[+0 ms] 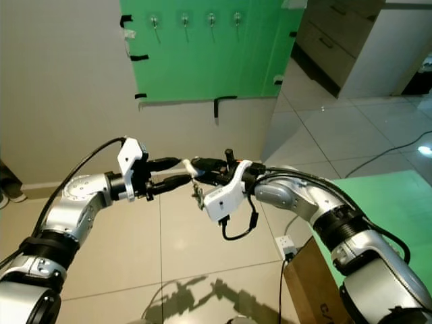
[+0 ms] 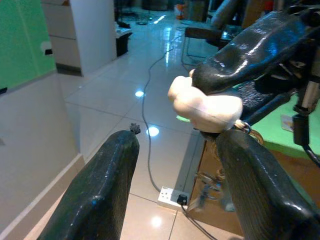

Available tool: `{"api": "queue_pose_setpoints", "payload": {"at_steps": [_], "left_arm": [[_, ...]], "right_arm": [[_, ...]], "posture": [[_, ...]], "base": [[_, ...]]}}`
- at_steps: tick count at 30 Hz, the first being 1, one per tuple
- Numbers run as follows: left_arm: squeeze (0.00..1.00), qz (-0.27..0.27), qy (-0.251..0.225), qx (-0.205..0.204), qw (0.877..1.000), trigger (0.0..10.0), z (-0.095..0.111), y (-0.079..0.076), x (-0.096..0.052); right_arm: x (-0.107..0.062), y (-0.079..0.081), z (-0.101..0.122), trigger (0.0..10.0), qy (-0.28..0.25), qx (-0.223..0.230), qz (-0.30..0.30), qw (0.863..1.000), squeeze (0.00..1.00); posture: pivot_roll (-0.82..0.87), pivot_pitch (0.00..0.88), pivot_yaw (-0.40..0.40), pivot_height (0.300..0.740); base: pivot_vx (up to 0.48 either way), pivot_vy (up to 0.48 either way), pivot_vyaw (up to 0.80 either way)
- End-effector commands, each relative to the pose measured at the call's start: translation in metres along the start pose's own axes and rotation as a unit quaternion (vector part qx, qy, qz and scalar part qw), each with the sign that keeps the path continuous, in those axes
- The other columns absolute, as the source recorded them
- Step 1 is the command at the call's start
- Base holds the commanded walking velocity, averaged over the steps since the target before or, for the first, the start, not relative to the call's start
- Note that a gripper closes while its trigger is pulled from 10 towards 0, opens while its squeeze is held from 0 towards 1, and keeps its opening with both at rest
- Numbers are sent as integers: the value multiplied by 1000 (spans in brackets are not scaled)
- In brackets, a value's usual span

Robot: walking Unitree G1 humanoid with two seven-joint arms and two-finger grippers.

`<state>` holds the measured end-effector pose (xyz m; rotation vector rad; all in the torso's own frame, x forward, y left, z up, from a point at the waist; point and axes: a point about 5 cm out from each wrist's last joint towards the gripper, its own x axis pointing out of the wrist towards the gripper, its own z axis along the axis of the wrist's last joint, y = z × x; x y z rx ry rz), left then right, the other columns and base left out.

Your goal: Hang keys on a hook

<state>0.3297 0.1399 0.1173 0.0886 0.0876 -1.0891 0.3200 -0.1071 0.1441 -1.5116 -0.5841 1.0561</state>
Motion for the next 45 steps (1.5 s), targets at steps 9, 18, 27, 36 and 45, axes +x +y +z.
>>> {"api": "queue_pose_setpoints", "payload": {"at_steps": [9, 18, 27, 36, 45], "left_arm": [[0, -76, 11, 13, 997, 10000, 2, -3, -8], [0, -97, 1, 7, 995, 10000, 4, -6, -5], [0, -102, -12, -2, 995, 8667, 6, -8, 0], [0, -109, -20, -17, 994, 1098, 6, -13, 10], [0, -121, -14, -34, 992, 0, 3, -15, 10]], "right_arm": [[-7, -19, -10, 0, -11, -49, -22, 999, 0], [-9, -21, -8, 0, -39, -70, -10, 997, 0], [-6, -19, -4, 0, -57, -58, -19, 997, 0], [-2, -20, -1, 0, -64, -47, -29, 996, 0], [-1, -22, -1, 0, -66, -42, -35, 996, 0]], "posture": [[-98, 0, 12, 740], [-103, 0, 12, 740], [-104, 0, 8, 740], [-105, 0, 10, 740], [-107, 0, 11, 740]], "base": [[0, 0, 0], [0, 0, 0], [0, 0, 0], [0, 0, 0], [0, 0, 0]]}}
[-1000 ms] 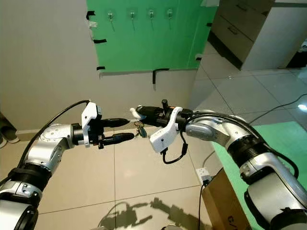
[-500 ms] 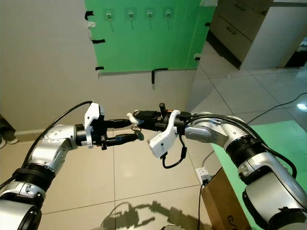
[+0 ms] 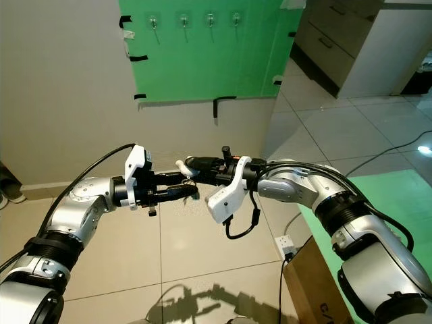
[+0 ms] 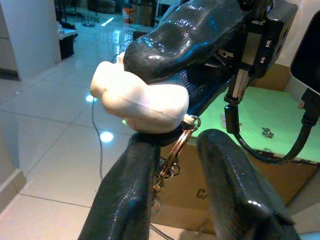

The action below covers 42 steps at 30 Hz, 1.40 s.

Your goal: Hang keys on a hook

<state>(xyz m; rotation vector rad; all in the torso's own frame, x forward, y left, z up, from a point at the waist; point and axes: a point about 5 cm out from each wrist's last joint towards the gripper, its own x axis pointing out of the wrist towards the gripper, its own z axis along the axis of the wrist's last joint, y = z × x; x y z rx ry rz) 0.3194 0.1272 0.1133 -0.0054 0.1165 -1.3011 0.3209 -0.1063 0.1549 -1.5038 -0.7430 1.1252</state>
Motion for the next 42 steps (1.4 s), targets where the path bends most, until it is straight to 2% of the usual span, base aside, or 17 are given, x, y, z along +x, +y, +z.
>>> {"api": "queue_pose_setpoints", "payload": {"at_steps": [1, 11, 26, 29, 30, 31, 32, 33, 35, 37, 38, 39, 41, 42], "left_arm": [[0, -16, 2, 1, 1000, 0, 5, 0, 3], [0, -33, 5, -9, 999, 0, 4, -3, -6], [0, -48, 8, -19, 999, 0, 3, -6, -5], [0, -46, 26, -39, 998, 0, -1, -6, -5], [0, -45, 33, -44, 997, 0, -2, -6, -6], [0, -46, 37, -49, 997, 0, -3, -7, -6], [0, -47, 37, -51, 997, 0, -4, -7, -6], [0, -42, 35, -50, 997, 0, -4, -7, -6], [0, -33, 29, -49, 998, 0, -3, -6, -7], [0, -24, 24, -50, 998, 0, -2, -5, -7], [0, -21, 21, -52, 998, 0, -1, -5, -7], [0, -19, 17, -53, 998, 0, -1, -5, -8], [0, -12, 12, -57, 998, 0, 1, -5, -9], [0, -5, 6, -61, 998, 0, 2, -5, -9]], "right_arm": [[0, -11, -2, 0, -1, -4, -19, 1000, 0], [-3, -7, -4, 0, 1, 0, -14, 1000, 0], [-4, -5, -4, 0, 3, 6, -15, 1000, 0], [-4, -4, -8, 0, 31, 43, -23, 998, 0], [-4, -4, -10, 6902, 45, 69, -37, 996, 0], [-4, -5, -12, 10000, 55, 101, -56, 992, 8], [-5, -6, -12, 10000, 59, 121, -69, 988, 1000], [-5, -6, -14, 10000, 65, 144, -83, 984, 1000], [-6, -1, -20, 10000, 102, 228, -115, 961, 1000], [-7, 7, -26, 10000, 139, 318, -150, 926, 1000], [-8, 11, -29, 10000, 159, 358, -168, 905, 1000], [-10, 16, -32, 10000, 178, 408, -197, 873, 1000], [-11, 22, -35, 10000, 197, 471, -240, 826, 1000], [-12, 25, -35, 10000, 203, 508, -268, 793, 1000]], "posture": [[-107, 0, 11, 740], [-103, 0, 11, 740], [-105, 0, 13, 740], [-105, 0, 13, 740], [-104, 0, 13, 740], [-103, 0, 10, 740], [-103, 0, 10, 740], [-103, 0, 10, 740], [-96, 0, 3, 740], [-95, 0, 2, 740], [-95, 0, 2, 740], [-93, 0, 0, 740], [-91, 0, 1, 740], [-92, 0, 3, 740]], "base": [[0, 0, 0], [0, 0, 0], [0, 0, 0], [0, 0, 0], [0, 0, 0], [0, 0, 0], [0, 0, 0], [0, 0, 0], [0, 0, 0], [0, 0, 0], [0, 0, 0], [0, 0, 0], [0, 0, 0], [0, 0, 0]]}}
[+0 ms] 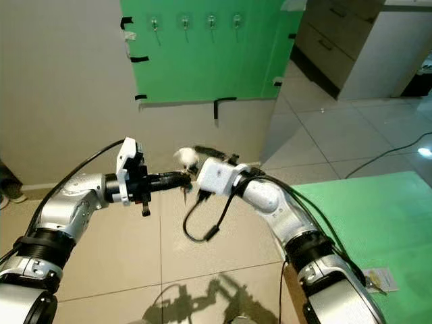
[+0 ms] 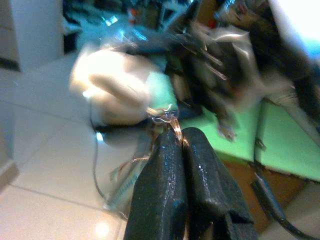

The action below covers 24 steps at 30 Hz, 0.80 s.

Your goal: Hang keys on a hook

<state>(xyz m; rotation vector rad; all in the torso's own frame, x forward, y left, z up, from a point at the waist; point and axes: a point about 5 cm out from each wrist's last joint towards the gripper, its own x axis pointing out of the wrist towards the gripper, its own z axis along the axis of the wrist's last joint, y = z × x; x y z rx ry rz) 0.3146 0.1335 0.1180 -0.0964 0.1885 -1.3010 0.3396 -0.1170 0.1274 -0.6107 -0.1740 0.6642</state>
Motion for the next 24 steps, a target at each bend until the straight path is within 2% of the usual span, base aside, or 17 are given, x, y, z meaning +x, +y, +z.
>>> {"api": "queue_pose_setpoints", "payload": {"at_steps": [1, 3, 4, 5, 9, 10, 13, 14, 16, 18, 19, 21, 22, 23, 24], "left_arm": [[0, 3, 1, -10, 1000, 0, -2, -2, -2], [0, 26, -11, -21, 999, 0, -1, -3, -4], [0, 35, -14, -25, 999, 0, -3, -4, -6], [0, 35, -14, -25, 999, 0, -3, -4, -6], [0, 74, -26, -51, 996, 0, -8, -5, -11], [0, 88, -44, -74, 992, 0, -7, -6, -11], [0, 115, -72, -127, 983, 0, -6, -5, -8], [0, 134, -75, -154, 976, 0, -10, -5, -8], [0, 162, -78, -178, 968, 0, -16, -6, -7], [0, 244, -84, -215, 942, 0, -29, -1, -8], [0, 297, -90, -239, 920, 0, -40, 0, -10], [0, 306, -88, -233, 919, 0, -42, -1, -10], [0, 329, -76, -215, 916, 4471, -44, -2, -11], [0, 349, -73, -198, 913, 10000, -45, -2, -10], [0, 363, -72, -182, 911, 10000, -44, -2, -9]], "right_arm": [[-8, -17, -8, 10000, 21, 90, -77, 993, 1000], [-11, -11, -12, 10000, 26, 176, -112, 978, 1000], [-13, -8, -14, 10000, 26, 202, -118, 972, 1000], [-13, -8, -14, 10000, 26, 202, -118, 972, 1000], [-20, 0, -16, 10000, 36, 293, -136, 946, 1000], [-23, 0, -18, 10000, 41, 334, -156, 929, 1000], [-27, 2, -21, 10000, 52, 390, -177, 902, 1000], [-30, 5, -24, 10000, 60, 413, -183, 890, 0], [-33, 10, -28, 10000, 72, 438, -189, 876, 0], [-39, 22, -35, 10000, 97, 471, -200, 853, 0], [-43, 30, -38, 10000, 113, 483, -201, 845, 0], [-44, 31, -38, 10000, 116, 481, -202, 845, 0], [-45, 32, -37, 10000, 121, 474, -203, 848, 0], [-45, 31, -36, 10000, 121, 467, -214, 850, 0], [-46, 29, -34, 10000, 118, 456, -225, 853, 0]], "posture": [[-92, 0, 3, 740], [-100, 0, 23, 740], [-100, 0, 24, 740], [-100, 0, 24, 740], [-91, 0, 27, 740], [-88, 0, 27, 740], [-82, 0, 25, 740], [-81, 0, 25, 740], [-81, 0, 25, 740], [-79, 0, 24, 740], [-74, 0, 23, 740], [-74, 0, 22, 740], [-73, 0, 20, 740], [-73, 0, 19, 740], [-73, 0, 19, 740]], "base": [[0, 0, 0], [0, 0, 0], [0, 0, 0], [0, 0, 0], [0, 0, 0], [0, 0, 0], [0, 0, 0], [0, 0, 0], [0, 0, 0], [0, 0, 0], [0, 0, 0], [0, 0, 0], [0, 0, 0], [0, 0, 0], [0, 0, 0]]}}
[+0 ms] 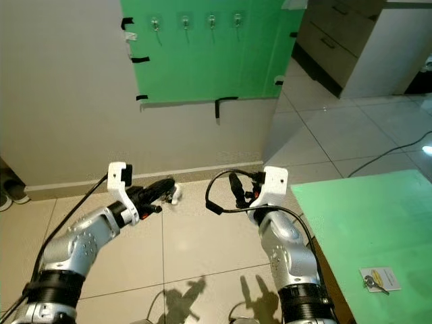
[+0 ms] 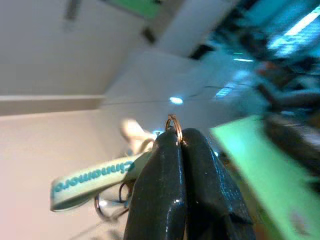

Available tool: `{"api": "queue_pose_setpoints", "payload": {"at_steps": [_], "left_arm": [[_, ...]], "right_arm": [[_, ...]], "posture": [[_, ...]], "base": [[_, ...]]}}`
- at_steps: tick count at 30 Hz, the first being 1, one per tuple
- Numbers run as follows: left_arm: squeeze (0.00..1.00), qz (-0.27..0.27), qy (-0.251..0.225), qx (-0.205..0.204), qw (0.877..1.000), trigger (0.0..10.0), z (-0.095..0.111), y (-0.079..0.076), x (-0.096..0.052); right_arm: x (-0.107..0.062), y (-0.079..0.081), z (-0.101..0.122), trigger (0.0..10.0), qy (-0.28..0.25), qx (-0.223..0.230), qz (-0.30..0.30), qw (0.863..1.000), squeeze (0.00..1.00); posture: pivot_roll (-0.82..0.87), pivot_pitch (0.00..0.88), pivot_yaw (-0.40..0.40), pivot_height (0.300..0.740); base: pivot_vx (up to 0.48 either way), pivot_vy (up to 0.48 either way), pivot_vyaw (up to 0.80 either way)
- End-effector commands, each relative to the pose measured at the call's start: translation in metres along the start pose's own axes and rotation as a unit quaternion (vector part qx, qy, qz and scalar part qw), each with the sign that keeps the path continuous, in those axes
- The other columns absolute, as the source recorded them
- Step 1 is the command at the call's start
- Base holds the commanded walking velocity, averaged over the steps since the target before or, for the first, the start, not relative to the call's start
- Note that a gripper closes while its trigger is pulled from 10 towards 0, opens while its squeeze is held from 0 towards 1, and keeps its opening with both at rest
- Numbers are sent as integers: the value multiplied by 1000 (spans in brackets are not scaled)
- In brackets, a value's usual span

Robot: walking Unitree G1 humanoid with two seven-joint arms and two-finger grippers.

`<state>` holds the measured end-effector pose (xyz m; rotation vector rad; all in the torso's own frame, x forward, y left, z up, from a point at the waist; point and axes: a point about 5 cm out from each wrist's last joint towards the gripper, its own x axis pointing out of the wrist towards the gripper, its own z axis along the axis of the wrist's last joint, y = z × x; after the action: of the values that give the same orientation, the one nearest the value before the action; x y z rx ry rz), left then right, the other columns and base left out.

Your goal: Hang keys on a hook

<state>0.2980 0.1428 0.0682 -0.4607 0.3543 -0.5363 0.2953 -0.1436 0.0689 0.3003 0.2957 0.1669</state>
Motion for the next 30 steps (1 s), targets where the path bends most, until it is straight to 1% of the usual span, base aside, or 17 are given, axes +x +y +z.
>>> {"api": "queue_pose_setpoints", "payload": {"at_steps": [1, 2, 3, 4, 5, 7, 8, 10, 11, 13, 15, 18, 19, 20, 24, 27, 30], "left_arm": [[0, 19, -21, 32, 999, 10000, 8, -2, 1], [0, 43, -35, 75, 996, 10000, 12, -3, 1], [0, 60, -49, 106, 991, 10000, 17, -5, 2], [0, 86, -68, 151, 982, 10000, 24, -8, 3], [0, 109, -88, 181, 973, 10000, 30, -11, 3], [0, 142, -106, 242, 954, 10000, 38, -15, 2], [0, 150, -107, 262, 947, 10000, 39, -16, 1], [0, 164, -119, 287, 936, 10000, 39, -16, -5], [0, 170, -124, 293, 933, 10000, 39, -16, -7], [0, 190, -139, 288, 928, 10000, 41, -11, -13], [0, 218, -152, 280, 922, 10000, 44, -3, -18], [0, 229, -166, 283, 917, 10000, 46, 0, -19], [0, 234, -164, 280, 917, 10000, 46, 1, -18], [0, 241, -157, 251, 924, 10000, 44, 4, -15], [0, 246, -152, 247, 925, 10000, 44, 7, -13], [0, 247, -147, 233, 929, 10000, 44, 9, -8], [0, 240, -144, 241, 929, 10000, 46, 8, -3]], "right_arm": [[0, 4, 15, 10000, -33, -13, -5, 999, 0], [-2, 2, 19, 10000, -53, -50, -17, 997, 0], [-5, 1, 24, 10000, -75, -80, -29, 994, 0], [-9, 0, 28, 10000, -102, -124, -39, 986, 0], [-12, 1, 31, 10000, -122, -145, -45, 981, 0], [-15, 0, 35, 10000, -145, -139, -61, 978, 0], [-16, -1, 35, 10000, -149, -132, -66, 978, 0], [-17, -5, 38, 10000, -160, -124, -84, 976, 0], [-18, -8, 39, 10000, -162, -122, -90, 975, 0], [-19, -12, 41, 10000, -167, -120, -101, 973, 0], [-19, -13, 40, 10000, -171, -128, -107, 971, 0], [-17, -9, 39, 10000, -175, -139, -99, 970, 0], [-16, -5, 39, 10000, -176, -143, -90, 970, 0], [-12, 1, 38, 10000, -171, -161, -75, 969, 0], [-8, 4, 36, 10000, -156, -163, -65, 972, 0], [-5, 7, 33, 10000, -143, -153, -48, 977, 0], [-1, 11, 32, 10000, -141, -158, -33, 977, 0]], "posture": [[-73, 0, 19, 740], [-72, 0, 14, 740], [-69, 0, 13, 740], [-71, 0, 14, 740], [-72, 0, 16, 740], [-70, 0, 18, 740], [-69, 0, 20, 740], [-65, 0, 21, 740], [-65, 0, 21, 740], [-60, 0, 22, 740], [-55, 0, 19, 740], [-48, 0, 13, 740], [-45, 0, 12, 740], [-39, 0, 8, 740], [-36, 0, 4, 740], [-33, 0, 4, 740], [-30, 0, 6, 740]], "base": [[0, 0, 0], [0, 0, 0], [0, 0, 0], [0, 0, 0], [0, 0, 0], [0, 0, 0], [0, 0, 0], [0, 0, 0], [0, 0, 0], [0, 0, 0], [0, 0, 0], [140, 0, 0], [439, 0, 0], [450, 0, 0], [450, 0, 0], [450, 0, 0], [450, 0, 0]]}}
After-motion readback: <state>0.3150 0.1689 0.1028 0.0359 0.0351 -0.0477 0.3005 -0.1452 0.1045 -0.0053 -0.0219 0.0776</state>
